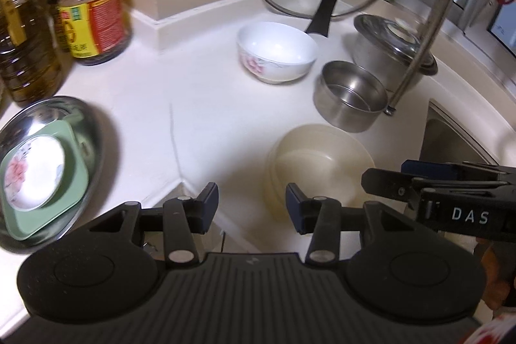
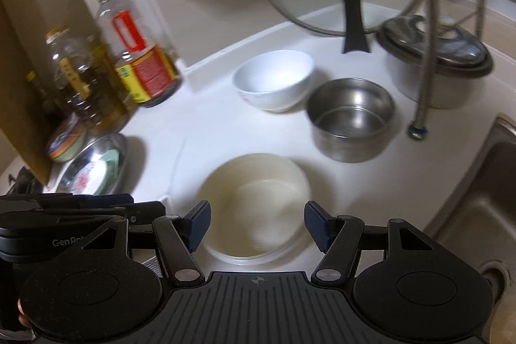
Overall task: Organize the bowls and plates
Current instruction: 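Move the open right gripper to the rim of the large cream bowl, then close the right gripper on the cream bowl's rim, then carry the cream bowl over the white floral bowl and lower it in, then open the right gripper to release the cream bowl onto the floral bowl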
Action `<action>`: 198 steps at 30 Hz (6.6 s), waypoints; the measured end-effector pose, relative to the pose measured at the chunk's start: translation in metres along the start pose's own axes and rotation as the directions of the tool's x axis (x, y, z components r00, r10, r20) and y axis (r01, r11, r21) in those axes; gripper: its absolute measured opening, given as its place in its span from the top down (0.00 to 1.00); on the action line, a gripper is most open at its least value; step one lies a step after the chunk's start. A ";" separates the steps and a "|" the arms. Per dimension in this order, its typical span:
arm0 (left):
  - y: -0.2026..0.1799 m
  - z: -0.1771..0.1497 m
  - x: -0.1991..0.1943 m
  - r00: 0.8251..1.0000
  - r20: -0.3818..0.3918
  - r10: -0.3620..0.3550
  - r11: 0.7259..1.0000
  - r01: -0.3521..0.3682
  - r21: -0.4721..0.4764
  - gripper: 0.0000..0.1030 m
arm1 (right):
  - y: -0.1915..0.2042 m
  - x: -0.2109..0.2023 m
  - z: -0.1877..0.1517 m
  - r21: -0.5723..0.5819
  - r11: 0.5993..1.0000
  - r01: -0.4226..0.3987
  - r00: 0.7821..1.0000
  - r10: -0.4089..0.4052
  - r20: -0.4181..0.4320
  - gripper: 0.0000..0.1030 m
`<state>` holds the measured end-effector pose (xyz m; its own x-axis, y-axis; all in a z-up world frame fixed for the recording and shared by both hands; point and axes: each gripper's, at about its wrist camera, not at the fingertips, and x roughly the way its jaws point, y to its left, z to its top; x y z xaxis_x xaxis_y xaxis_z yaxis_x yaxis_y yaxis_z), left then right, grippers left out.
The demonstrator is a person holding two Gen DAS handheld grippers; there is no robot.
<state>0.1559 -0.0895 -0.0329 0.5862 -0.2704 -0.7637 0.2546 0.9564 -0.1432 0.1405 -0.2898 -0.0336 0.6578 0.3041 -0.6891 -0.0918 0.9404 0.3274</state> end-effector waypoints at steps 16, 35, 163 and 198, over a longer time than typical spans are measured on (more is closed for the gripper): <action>-0.014 0.009 0.043 0.994 -0.063 -0.084 0.993 0.089 0.074 0.59 | -0.023 0.026 -0.006 0.060 0.994 0.095 0.995 -0.093 -0.043 0.38; -0.016 0.017 0.066 0.990 -0.101 -0.100 0.988 0.111 0.106 0.76 | -0.014 0.047 -0.004 0.021 0.993 0.117 0.990 -0.114 -0.086 0.80; 0.018 0.184 0.139 0.996 0.015 -0.093 0.994 0.092 0.062 0.66 | -0.033 0.149 0.159 0.028 0.988 0.149 0.989 -0.150 0.008 0.79; 0.033 0.139 0.062 0.997 0.078 0.008 0.998 -0.013 0.060 0.49 | -0.007 0.088 0.124 0.036 0.996 0.086 0.995 -0.088 0.053 0.29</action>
<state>0.3077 -0.0897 0.0027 0.6467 -0.2706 -0.7132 0.2931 0.9513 -0.0951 0.2922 -0.2886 -0.0163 0.7019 0.2121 -0.6799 -0.0078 0.9569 0.2904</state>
